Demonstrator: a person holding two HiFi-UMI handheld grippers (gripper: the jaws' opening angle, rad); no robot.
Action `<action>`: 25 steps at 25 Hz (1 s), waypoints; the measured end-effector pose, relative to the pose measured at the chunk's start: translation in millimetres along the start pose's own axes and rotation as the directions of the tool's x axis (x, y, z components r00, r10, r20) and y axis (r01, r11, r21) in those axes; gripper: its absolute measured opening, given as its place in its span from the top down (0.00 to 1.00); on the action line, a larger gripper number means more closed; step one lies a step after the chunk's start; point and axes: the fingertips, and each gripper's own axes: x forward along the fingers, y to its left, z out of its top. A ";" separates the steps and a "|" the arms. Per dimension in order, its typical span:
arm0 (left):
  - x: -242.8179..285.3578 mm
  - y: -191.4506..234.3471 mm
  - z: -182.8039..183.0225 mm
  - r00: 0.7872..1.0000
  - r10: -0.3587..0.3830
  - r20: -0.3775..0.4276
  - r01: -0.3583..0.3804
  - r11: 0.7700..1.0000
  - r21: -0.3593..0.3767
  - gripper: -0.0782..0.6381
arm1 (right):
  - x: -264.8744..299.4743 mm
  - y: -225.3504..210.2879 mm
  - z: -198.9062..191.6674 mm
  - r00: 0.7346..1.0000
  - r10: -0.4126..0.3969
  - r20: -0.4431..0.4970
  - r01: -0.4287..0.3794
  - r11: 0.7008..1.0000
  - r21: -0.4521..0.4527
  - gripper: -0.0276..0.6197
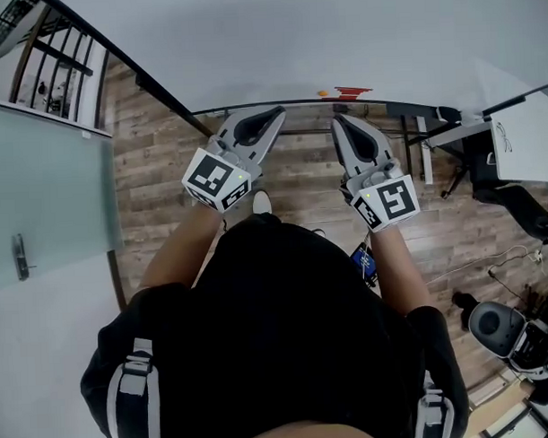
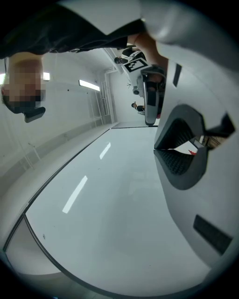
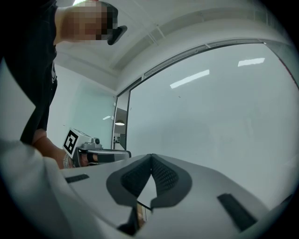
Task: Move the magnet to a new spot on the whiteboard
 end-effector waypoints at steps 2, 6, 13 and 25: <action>-4.3 -1.1 5.9 1.000 0.003 0.005 -0.003 1.000 0.007 0.88 | -1.8 2.4 8.0 1.000 0.006 0.011 -0.006 1.000 -0.006 0.97; -11.4 -4.2 16.2 1.000 0.000 0.011 0.000 1.000 0.024 0.88 | -2.3 6.4 20.9 1.000 0.015 0.022 -0.014 1.000 -0.014 0.97; -11.6 -14.9 22.5 1.000 -0.007 0.014 0.007 0.999 0.044 0.88 | -3.7 4.1 21.4 1.000 0.021 0.020 -0.020 0.999 -0.029 0.97; -17.9 -13.4 23.2 1.000 0.004 0.004 -0.005 0.998 0.064 0.88 | -3.5 7.0 22.4 0.999 0.032 0.011 -0.032 0.999 -0.039 0.97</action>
